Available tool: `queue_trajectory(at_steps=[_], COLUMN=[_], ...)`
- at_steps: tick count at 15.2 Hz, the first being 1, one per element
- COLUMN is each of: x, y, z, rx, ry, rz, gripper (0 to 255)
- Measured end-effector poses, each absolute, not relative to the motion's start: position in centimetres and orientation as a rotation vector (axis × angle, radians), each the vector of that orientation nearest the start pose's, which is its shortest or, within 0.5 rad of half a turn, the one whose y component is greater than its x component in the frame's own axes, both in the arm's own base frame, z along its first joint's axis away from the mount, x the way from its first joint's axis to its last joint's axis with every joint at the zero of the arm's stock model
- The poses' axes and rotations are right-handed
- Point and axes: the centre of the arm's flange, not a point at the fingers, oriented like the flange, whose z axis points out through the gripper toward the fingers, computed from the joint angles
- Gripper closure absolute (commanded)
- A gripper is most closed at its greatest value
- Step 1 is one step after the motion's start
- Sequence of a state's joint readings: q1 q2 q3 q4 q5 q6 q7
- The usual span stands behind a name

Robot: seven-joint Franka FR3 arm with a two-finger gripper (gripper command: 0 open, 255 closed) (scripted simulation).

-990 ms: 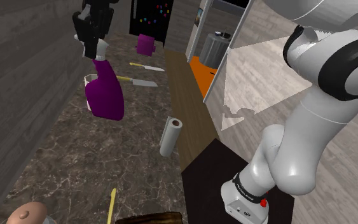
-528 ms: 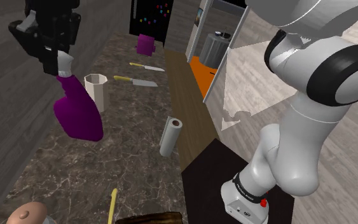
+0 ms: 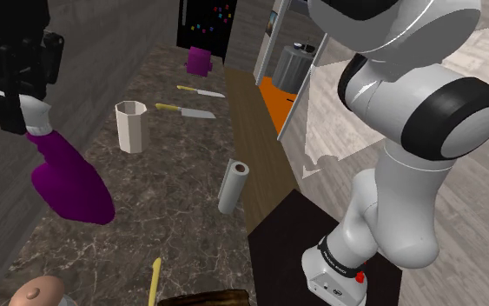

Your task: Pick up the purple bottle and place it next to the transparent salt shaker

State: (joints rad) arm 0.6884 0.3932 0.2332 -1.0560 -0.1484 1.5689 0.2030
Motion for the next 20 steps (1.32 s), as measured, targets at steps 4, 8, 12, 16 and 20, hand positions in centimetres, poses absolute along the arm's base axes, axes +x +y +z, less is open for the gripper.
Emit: queue_trajectory(at_steps=[4, 8, 12, 16, 20], x=[44.5, 44.5, 44.6, 44.6, 44.5], y=[49.8, 49.9, 49.9, 49.8, 49.8], z=[61.0, 59.0, 56.8, 54.8, 52.6], rx=[-2.936, -2.936, -2.936, -2.936, -2.936], ry=[-1.048, -1.047, -1.048, -1.047, -1.047], rz=[-0.22, -0.22, -0.22, -0.22, -0.22], gripper=[255, 255, 255, 255, 255])
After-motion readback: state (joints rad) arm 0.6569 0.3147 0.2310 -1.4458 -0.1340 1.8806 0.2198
